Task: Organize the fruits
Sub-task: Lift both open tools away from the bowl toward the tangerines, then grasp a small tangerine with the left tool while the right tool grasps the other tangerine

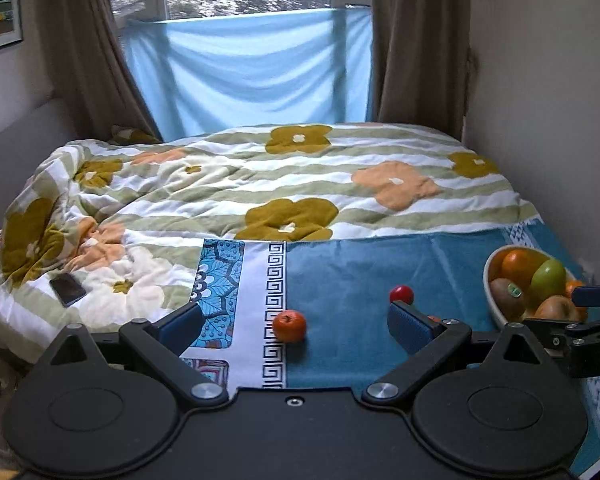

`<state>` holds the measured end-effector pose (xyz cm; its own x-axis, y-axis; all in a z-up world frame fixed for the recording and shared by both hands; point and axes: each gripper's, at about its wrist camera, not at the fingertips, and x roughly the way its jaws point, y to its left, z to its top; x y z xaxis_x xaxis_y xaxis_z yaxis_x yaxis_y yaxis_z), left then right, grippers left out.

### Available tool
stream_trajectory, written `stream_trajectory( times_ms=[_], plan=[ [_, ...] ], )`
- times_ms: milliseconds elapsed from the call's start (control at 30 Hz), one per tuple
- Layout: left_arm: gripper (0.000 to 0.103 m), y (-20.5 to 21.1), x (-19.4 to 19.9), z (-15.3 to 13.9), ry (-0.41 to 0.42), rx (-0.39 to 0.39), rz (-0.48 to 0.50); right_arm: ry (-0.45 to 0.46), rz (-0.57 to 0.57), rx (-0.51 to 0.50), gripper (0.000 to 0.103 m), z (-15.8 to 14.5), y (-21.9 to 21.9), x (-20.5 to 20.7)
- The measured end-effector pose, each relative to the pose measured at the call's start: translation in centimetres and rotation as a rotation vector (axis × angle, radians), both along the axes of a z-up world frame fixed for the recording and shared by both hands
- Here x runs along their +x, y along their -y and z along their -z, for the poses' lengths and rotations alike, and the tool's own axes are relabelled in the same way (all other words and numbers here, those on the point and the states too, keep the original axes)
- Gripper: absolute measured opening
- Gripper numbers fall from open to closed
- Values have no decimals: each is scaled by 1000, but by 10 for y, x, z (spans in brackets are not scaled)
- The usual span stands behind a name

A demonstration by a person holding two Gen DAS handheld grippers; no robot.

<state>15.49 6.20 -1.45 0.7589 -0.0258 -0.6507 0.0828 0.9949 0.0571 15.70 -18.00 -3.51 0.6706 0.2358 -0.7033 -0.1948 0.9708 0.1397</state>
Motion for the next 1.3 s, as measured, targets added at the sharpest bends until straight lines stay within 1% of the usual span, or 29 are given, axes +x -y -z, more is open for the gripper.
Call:
stream_trajectory(
  times_ms=[167, 267, 367, 533, 633, 667, 767, 867, 967, 1033, 1100, 1167, 1200, 1233, 1300],
  plan=[
    [98, -21, 21, 16, -29, 1, 59, -31, 52, -7, 103, 15, -24, 7],
    [94, -31, 38, 29, -58, -3, 98, -52, 81, -16, 103, 26, -36, 13],
    [93, -38, 54, 44, -84, 0, 131, -73, 113, -20, 103, 39, -46, 22],
    [86, -43, 80, 71, -133, 7, 191, -89, 147, -37, 103, 58, -60, 38],
    [81, -41, 93, 87, -166, 26, 234, -92, 154, -70, 103, 69, -68, 48],
    [78, -40, 97, 92, -175, 32, 247, -93, 154, -81, 102, 73, -70, 51],
    [76, -38, 107, 107, -206, 37, 280, -100, 158, -93, 98, 82, -73, 61],
    [71, -37, 115, 119, -234, 35, 297, -107, 164, -100, 95, 89, -75, 69],
    [64, -37, 122, 128, -254, 31, 306, -113, 171, -110, 92, 94, -76, 76],
    [63, -36, 124, 131, -260, 15, 318, -117, 174, -113, 90, 97, -77, 79],
    [55, -34, 127, 134, -267, 19, 330, -122, 174, -115, 87, 101, -77, 82],
    [51, -33, 128, 136, -272, 12, 341, -131, 174, -115, 83, 104, -77, 84],
    [46, -32, 128, 136, -269, 13, 349, -135, 174, -114, 83, 105, -77, 85],
    [44, -31, 128, 136, -268, 11, 359, -138, 175, -115, 82, 106, -77, 85],
    [44, -29, 126, 135, -265, 23, 363, -142, 175, -115, 81, 108, -77, 86]
  ],
)
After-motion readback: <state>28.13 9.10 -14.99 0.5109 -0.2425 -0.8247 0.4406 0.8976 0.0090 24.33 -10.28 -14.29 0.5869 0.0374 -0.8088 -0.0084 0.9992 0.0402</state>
